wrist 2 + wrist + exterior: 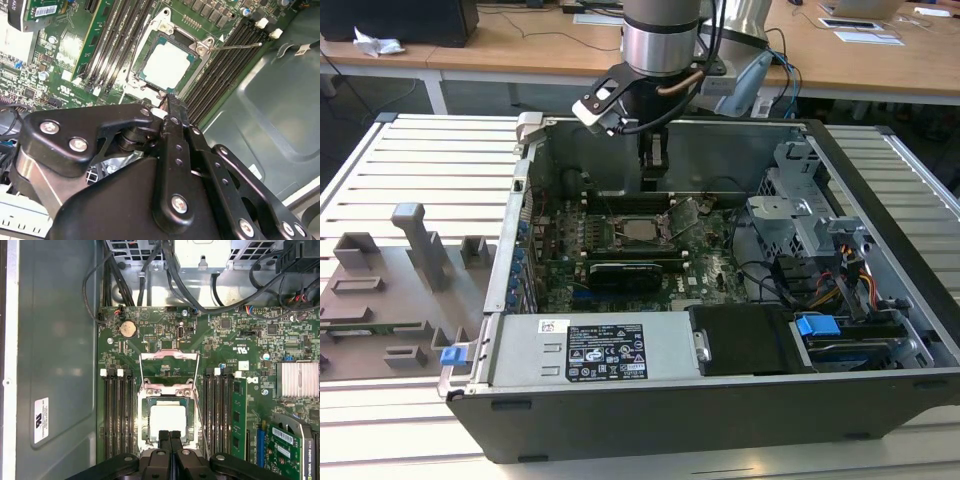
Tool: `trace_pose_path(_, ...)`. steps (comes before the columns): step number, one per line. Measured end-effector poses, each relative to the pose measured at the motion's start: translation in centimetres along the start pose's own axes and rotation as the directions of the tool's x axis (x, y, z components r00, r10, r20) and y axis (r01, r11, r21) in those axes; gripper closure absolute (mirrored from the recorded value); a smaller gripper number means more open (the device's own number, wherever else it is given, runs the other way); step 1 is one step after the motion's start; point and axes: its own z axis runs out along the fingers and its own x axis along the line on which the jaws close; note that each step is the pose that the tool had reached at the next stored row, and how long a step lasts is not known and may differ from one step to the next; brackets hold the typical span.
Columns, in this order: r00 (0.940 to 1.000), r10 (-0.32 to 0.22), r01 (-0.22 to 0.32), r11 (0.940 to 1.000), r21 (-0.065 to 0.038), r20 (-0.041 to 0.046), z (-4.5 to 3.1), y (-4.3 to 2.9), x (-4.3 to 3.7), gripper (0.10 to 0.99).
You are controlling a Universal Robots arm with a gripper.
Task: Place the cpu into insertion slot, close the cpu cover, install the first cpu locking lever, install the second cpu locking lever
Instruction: 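Close the cpu cover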
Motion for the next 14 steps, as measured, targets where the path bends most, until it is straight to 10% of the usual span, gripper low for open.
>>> trace_pose_path(5,1.0,0.0,0.0,1.0,0.004,0.0,0.07,2.06,0.01,0.98)
trace_pose_path(14,1.0,0.001,-0.001,0.9994,0.036,0.0002,0.34,8.78,0.3,0.98)
